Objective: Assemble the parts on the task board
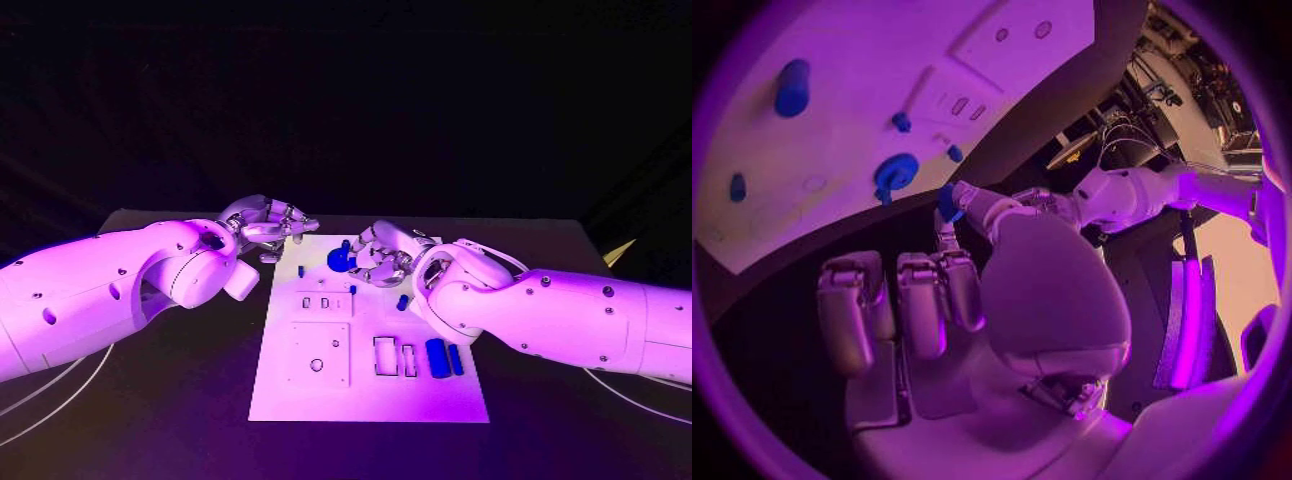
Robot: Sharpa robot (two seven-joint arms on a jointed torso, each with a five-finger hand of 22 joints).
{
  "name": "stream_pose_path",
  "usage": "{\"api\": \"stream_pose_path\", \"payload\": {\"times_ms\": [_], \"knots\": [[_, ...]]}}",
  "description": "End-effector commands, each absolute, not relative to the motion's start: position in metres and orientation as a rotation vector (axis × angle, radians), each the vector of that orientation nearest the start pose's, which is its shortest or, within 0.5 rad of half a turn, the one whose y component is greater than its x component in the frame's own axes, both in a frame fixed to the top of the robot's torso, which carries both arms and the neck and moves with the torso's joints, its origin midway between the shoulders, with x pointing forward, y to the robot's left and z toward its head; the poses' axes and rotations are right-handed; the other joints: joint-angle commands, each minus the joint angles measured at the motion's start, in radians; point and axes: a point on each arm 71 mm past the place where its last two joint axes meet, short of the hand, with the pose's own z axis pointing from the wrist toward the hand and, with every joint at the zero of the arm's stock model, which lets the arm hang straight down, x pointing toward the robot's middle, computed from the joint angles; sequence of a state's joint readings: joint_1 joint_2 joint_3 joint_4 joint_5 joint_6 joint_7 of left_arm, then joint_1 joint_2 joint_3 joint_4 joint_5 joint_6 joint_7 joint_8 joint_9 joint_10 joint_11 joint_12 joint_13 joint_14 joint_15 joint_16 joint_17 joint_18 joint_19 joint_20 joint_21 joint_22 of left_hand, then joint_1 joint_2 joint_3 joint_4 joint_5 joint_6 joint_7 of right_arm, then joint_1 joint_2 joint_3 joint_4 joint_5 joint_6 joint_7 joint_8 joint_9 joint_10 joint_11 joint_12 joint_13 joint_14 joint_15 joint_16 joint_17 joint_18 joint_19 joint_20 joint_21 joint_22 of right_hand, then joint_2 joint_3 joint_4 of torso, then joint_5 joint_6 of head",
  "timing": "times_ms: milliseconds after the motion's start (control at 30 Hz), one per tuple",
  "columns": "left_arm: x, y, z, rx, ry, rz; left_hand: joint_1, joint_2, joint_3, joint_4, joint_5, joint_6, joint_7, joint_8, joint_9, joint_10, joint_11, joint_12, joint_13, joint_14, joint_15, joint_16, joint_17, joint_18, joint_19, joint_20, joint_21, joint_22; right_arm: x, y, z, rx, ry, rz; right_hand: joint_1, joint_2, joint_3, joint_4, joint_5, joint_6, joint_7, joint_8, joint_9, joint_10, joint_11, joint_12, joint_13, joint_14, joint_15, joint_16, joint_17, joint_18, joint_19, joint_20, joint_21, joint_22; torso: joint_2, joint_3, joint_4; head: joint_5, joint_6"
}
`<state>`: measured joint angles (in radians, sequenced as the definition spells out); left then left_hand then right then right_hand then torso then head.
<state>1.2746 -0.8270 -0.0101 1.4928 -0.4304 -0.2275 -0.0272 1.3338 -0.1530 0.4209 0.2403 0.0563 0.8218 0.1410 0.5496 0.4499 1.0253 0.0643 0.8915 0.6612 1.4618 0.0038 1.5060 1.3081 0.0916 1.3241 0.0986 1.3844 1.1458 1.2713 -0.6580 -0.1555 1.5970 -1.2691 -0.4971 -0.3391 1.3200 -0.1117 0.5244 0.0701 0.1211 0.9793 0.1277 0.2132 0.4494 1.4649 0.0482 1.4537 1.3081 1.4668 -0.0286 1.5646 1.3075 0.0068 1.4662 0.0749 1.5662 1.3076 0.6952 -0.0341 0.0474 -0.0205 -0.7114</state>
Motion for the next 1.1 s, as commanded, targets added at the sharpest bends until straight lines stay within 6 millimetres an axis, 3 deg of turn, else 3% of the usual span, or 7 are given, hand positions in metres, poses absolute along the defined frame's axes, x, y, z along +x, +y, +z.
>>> {"api": "stream_pose_path", "payload": {"times_ms": [33, 233, 467, 600, 867, 1100], "knots": [[0.506, 0.202, -0.156, -0.756, 1.844, -1.177, -0.007, 0.001, 0.001, 0.010, -0.001, -0.010, 0.002, 0.010, 0.005, -0.009, 0.000, 0.008, 0.004, 0.051, -0.003, 0.003, 0.154, -0.006, 0.006, 0.002, 0.004, 0.002, 0.460, -0.097, -0.191, 0.038, 1.685, 0.705, -0.006, 0.005, 0.004, 0.003, 0.003, 0.007, -0.004, 0.015, 0.018, 0.015, -0.006, -0.002, 0.164, 0.100, -0.001, -0.001, 0.247, -0.007, 0.105, -0.002, 0.005, 0.263, 0.001, -0.0004, 0.0010, 0.007, -0.004], [0.506, 0.203, -0.156, -0.756, 1.848, -1.174, -0.007, 0.001, 0.002, 0.010, -0.001, -0.013, 0.002, 0.010, 0.006, -0.010, 0.000, 0.010, 0.005, 0.051, -0.002, 0.003, 0.155, -0.006, 0.005, 0.002, 0.004, 0.003, 0.452, -0.087, -0.208, 0.019, 1.704, 0.699, -0.007, 0.005, 0.004, 0.003, 0.003, 0.007, -0.004, 0.016, 0.018, 0.015, -0.006, -0.003, 0.164, 0.100, -0.001, -0.001, 0.246, -0.007, 0.105, -0.002, 0.005, 0.263, 0.002, -0.0009, 0.0008, 0.015, -0.011], [0.505, 0.206, -0.157, -0.756, 1.866, -1.169, -0.006, 0.002, 0.004, 0.011, -0.001, -0.019, 0.003, 0.011, 0.009, -0.010, 0.001, 0.016, 0.008, 0.061, -0.002, 0.013, 0.172, -0.007, 0.008, 0.002, 0.007, 0.009, 0.445, -0.079, -0.221, -0.004, 1.705, 0.686, -0.008, -0.001, 0.004, 0.000, 0.005, 0.006, -0.004, 0.017, 0.019, 0.015, -0.007, -0.002, 0.164, 0.100, -0.001, -0.002, 0.245, -0.007, 0.105, -0.001, 0.005, 0.263, 0.004, 0.0028, 0.0004, 0.022, -0.020], [0.504, 0.206, -0.157, -0.755, 1.875, -1.169, -0.006, 0.002, 0.005, 0.011, -0.001, -0.021, 0.003, 0.012, 0.010, -0.010, 0.001, 0.018, 0.009, 0.063, -0.002, 0.016, 0.176, -0.007, 0.009, 0.002, 0.009, 0.011, 0.443, -0.076, -0.225, -0.004, 1.695, 0.684, -0.013, -0.005, 0.002, 0.000, 0.006, 0.005, -0.004, 0.018, 0.020, 0.014, -0.006, -0.003, 0.163, 0.099, 0.000, -0.003, 0.243, -0.007, 0.105, -0.001, 0.005, 0.263, 0.004, 0.0012, 0.0019, 0.025, -0.025], [0.503, 0.205, -0.158, -0.747, 1.903, -1.172, -0.006, 0.002, 0.006, 0.012, -0.001, -0.023, 0.003, 0.014, 0.013, -0.009, 0.001, 0.023, 0.011, 0.067, -0.002, 0.020, 0.184, -0.009, 0.014, 0.003, 0.014, 0.021, 0.443, -0.072, -0.235, -0.013, 1.686, 0.685, -0.018, -0.008, 0.001, 0.000, 0.006, 0.004, -0.003, 0.018, 0.020, 0.015, -0.006, -0.003, 0.164, 0.099, 0.000, -0.003, 0.242, -0.007, 0.105, 0.000, 0.005, 0.263, 0.003, 0.0020, -0.0001, 0.030, -0.030], [0.502, 0.203, -0.159, -0.733, 1.932, -1.173, -0.006, 0.003, 0.008, 0.013, -0.001, -0.025, 0.003, 0.016, 0.016, -0.007, 0.001, 0.029, 0.013, 0.073, -0.002, 0.026, 0.194, -0.010, 0.017, 0.003, 0.017, 0.026, 0.446, -0.070, -0.243, -0.016, 1.692, 0.674, -0.020, -0.011, 0.001, 0.000, 0.007, 0.002, -0.003, 0.017, 0.020, 0.016, -0.006, -0.001, 0.165, 0.099, 0.000, -0.002, 0.244, -0.007, 0.105, 0.000, 0.005, 0.263, 0.003, 0.0020, 0.0023, 0.029, -0.033]]}}
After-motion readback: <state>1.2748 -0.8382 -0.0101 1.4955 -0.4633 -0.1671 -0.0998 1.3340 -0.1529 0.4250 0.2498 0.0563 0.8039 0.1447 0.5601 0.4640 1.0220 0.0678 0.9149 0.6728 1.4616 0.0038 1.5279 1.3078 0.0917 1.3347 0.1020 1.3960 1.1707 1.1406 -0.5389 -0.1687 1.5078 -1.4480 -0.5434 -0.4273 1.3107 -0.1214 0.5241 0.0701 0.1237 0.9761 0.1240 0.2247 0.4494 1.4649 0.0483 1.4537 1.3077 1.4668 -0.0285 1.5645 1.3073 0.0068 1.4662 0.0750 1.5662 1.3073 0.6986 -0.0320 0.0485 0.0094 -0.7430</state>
